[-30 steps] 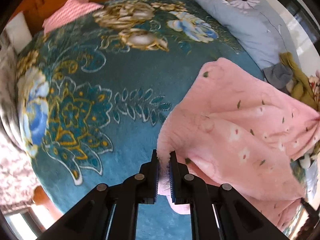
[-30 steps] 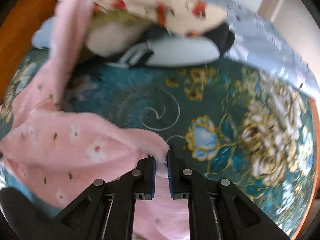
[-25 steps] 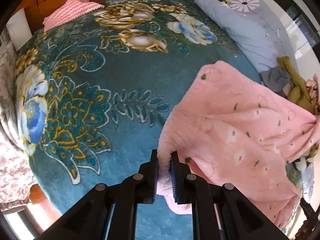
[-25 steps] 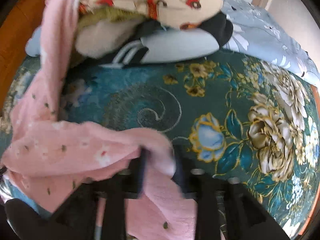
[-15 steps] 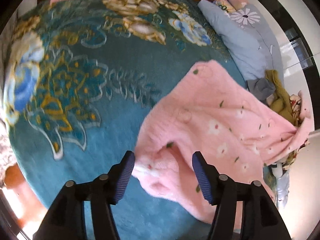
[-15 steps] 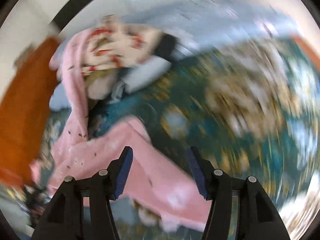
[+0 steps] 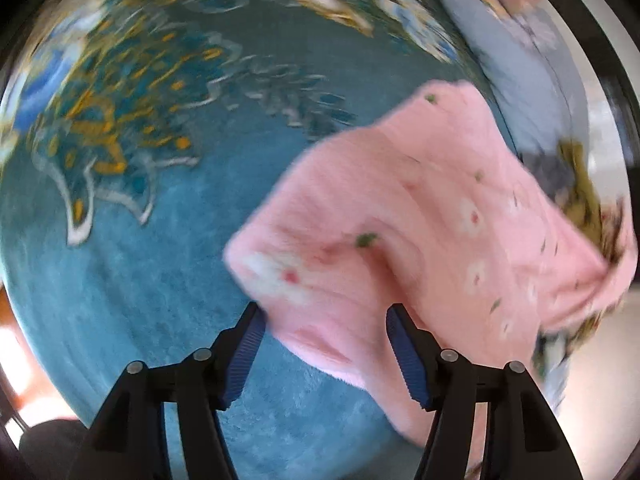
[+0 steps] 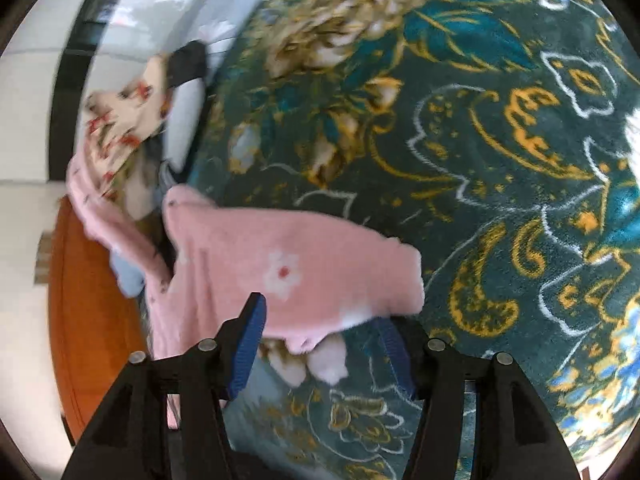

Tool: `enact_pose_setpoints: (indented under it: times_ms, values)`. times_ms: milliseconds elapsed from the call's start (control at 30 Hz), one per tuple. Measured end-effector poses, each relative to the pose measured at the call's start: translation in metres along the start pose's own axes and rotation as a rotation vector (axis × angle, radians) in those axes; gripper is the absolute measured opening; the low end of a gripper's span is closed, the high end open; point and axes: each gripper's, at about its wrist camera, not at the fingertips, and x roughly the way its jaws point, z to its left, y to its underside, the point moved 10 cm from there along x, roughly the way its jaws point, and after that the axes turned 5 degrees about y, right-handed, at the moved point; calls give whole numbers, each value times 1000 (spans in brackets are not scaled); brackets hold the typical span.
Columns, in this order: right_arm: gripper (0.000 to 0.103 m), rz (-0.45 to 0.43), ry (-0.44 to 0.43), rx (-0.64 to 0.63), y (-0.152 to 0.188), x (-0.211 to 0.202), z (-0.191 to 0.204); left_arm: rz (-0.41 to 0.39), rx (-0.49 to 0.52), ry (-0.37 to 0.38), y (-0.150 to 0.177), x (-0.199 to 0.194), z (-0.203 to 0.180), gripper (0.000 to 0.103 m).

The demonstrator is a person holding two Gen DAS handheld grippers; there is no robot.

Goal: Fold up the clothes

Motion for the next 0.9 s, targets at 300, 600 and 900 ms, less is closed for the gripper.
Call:
enact_pose_setpoints:
  times_ms: [300, 600, 900]
  values:
    - [3, -316, 35, -143, -78, -100, 54, -103, 5, -48, -19, -14, -9, 10]
    - [3, -459, 201, -220, -125, -135, 29, -107, 48, -112, -19, -11, 0, 10]
    - [3, -334, 296, -14, -101, -95, -74, -151, 89, -106, -26, -15, 0, 9]
